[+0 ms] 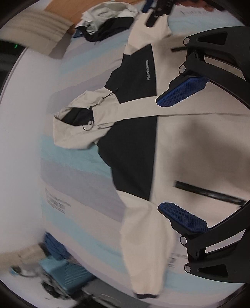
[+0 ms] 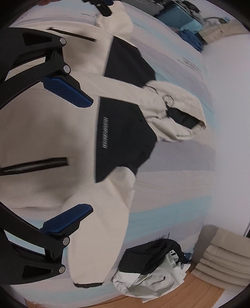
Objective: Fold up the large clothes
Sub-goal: 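Move the right tool to the black sleeve cuff and close on it, then lift the cuff with the right tool and carry it across the jacket body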
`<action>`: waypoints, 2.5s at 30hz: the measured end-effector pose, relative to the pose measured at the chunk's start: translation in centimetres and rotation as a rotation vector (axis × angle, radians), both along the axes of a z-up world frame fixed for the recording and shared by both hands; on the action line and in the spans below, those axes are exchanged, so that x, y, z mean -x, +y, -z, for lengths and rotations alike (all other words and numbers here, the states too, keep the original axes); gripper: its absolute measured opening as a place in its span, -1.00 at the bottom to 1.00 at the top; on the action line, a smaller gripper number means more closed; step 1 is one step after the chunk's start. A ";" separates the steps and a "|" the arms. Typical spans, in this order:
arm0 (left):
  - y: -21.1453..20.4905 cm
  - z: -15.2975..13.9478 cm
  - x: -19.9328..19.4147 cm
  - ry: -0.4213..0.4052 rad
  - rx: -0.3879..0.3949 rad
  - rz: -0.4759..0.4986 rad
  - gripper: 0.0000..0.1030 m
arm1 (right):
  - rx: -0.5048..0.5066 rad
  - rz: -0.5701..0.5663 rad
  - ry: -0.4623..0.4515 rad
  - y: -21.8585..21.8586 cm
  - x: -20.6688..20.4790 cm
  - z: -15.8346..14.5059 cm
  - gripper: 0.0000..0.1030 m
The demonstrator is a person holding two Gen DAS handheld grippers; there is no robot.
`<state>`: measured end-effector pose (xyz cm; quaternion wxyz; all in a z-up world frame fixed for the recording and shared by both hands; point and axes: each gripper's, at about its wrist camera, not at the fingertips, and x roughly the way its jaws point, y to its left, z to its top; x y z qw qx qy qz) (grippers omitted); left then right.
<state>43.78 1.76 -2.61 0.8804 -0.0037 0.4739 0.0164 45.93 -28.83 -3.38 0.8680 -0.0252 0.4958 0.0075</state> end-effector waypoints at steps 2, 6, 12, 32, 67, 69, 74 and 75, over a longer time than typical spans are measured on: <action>-0.4 1.0 -1.4 0.012 -0.006 0.031 0.89 | -0.020 0.006 0.012 -0.7 -1.5 1.3 0.86; -1.0 3.2 -4.4 0.037 -0.012 0.064 0.89 | -0.060 0.021 0.035 -2.3 -3.2 3.4 0.86; -1.9 7.2 -7.6 0.090 -0.016 0.075 0.89 | -0.029 0.082 0.073 -8.7 -5.5 6.2 0.86; -2.3 14.7 -9.8 0.270 -0.031 0.056 0.89 | 0.112 0.365 0.167 -39.1 -2.1 10.4 0.86; -5.8 14.9 -10.3 0.312 -0.041 -0.005 0.89 | -0.198 0.416 0.255 -52.8 0.8 14.9 0.07; -6.1 14.6 -10.2 0.308 -0.046 0.002 0.89 | -0.187 0.423 0.254 -52.4 0.6 15.0 0.04; -6.4 13.4 -9.2 0.289 -0.058 0.022 0.89 | -0.198 0.466 0.244 -52.3 1.1 13.7 -0.15; -6.3 13.2 -9.2 0.286 -0.058 0.023 0.89 | -0.193 0.469 0.239 -51.8 1.7 13.2 -0.17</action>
